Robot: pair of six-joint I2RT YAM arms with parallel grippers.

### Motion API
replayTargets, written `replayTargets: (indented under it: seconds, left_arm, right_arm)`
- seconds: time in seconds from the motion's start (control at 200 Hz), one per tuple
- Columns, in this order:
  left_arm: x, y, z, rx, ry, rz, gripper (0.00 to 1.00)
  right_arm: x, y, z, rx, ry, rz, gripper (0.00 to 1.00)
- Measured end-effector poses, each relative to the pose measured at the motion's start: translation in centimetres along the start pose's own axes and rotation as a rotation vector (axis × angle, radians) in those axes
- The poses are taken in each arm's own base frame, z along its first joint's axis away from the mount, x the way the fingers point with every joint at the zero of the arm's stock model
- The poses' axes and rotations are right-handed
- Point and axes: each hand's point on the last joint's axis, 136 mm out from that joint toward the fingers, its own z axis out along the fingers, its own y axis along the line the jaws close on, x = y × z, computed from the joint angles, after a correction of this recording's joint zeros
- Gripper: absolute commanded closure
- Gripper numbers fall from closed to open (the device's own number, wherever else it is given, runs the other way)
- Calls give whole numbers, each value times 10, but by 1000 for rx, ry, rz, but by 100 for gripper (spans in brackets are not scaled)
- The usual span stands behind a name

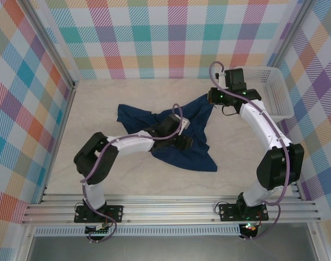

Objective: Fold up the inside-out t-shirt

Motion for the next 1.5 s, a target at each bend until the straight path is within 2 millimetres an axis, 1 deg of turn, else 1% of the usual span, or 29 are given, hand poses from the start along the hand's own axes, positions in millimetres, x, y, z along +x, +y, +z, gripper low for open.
replayTargets:
  seconds: [0.04, 0.11, 0.23, 0.26, 0.325, 0.435, 0.505, 0.56, 0.6, 0.64, 0.695, 0.74, 0.745, 0.765, 0.775, 0.79, 0.81, 0.825, 0.85, 0.905, 0.955, 0.98, 1.015, 1.09, 1.18, 1.25, 1.37, 1.445, 1.505]
  left_arm:
    - [-5, -3, 7, -7, 1, 20, 39]
    - [-12, -9, 16, -26, -1, 56, 49]
    - [-17, -12, 28, -69, 1, 116, 79]
    - [-17, -10, 30, -86, 2, 123, 87]
    - [-17, -6, 32, -119, -1, 134, 100]
    - [-22, 2, 28, -166, -20, 151, 100]
    - [-29, 7, 13, -186, -49, 150, 100]
    - [-37, 10, -12, -192, -91, 139, 100]
    - [-47, 11, -36, -189, -137, 127, 100]
    - [-62, 15, -68, -187, -207, 102, 100]
    - [-92, 27, -127, -188, -351, 43, 100]
    - [-116, 38, -176, -193, -479, -8, 100]
    - [-121, 40, -186, -193, -505, -18, 100]
    - [-133, 46, -212, -197, -573, -43, 100]
    - [-136, 48, -220, -197, -595, -49, 100]
    - [-145, 51, -242, -199, -653, -69, 100]
    - [-152, 56, -263, -205, -709, -84, 100]
    - [-158, 60, -285, -211, -764, -102, 100]
    - [-165, 65, -313, -220, -834, -120, 100]
    - [-173, 63, -360, -216, -942, -135, 100]
    - [-177, 53, -390, -187, -1005, -131, 100]
    - [-178, 49, -403, -173, -1032, -129, 100]
    - [-179, 42, -415, -151, -1056, -121, 100]
    - [-177, 34, -430, -124, -1078, -111, 100]
    - [-173, 29, -439, -106, -1076, -108, 100]
    - [-172, 29, -444, -112, -1069, -111, 100]
    - [-174, 42, -449, -187, -1062, -145, 100]
    - [-182, 63, -444, -261, -1048, -177, 100]
    - [-192, 88, -435, -326, -1026, -214, 100]
  right_arm:
    - [0, -2, 0, 0, 0, 4, 100]
    - [-1, -4, 0, -1, 0, 8, 100]
    - [-1, -6, 0, -3, 0, 13, 100]
    - [-2, -7, 0, -3, 0, 14, 100]
    - [-2, -7, 0, -4, 0, 15, 100]
    - [-2, -9, -1, 0, -2, 18, 100]
    - [-4, -13, -4, 9, -9, 20, 100]
    - [-8, -17, -12, 23, -26, 20, 100]
    - [-13, -18, -21, 33, -48, 19, 100]
    - [-20, -18, -35, 38, -83, 11, 100]
    - [-32, -14, -61, 41, -150, -4, 100]
    - [-43, -6, -88, 27, -219, -22, 100]
    - [-45, -4, -93, 22, -233, -25, 100]
    - [-49, -1, -104, 14, -263, -31, 100]
    - [-51, 2, -111, 8, -282, -35, 100]
    - [-56, 6, -123, -5, -315, -42, 100]
    - [-60, 11, -135, -17, -345, -50, 100]
    - [-64, 16, -148, -33, -382, -59, 100]
    - [-70, 23, -166, -55, -431, -71, 100]
    - [-79, 38, -204, -102, -529, -100, 100]
    - [-84, 52, -237, -147, -609, -128, 100]
    - [-85, 57, -249, -165, -637, -138, 100]
    - [-86, 64, -269, -188, -679, -153, 100]
    - [-84, 76, -299, -230, -737, -177, 100]
    - [-80, 87, -326, -278, -778, -193, 100]
    - [-78, 93, -339, -303, -796, -201, 100]
    - [-78, 93, -338, -307, -792, -199, 100]
    - [-87, 88, -321, -283, -766, -183, 100]
    - [-100, 81, -296, -249, -733, -168, 100]
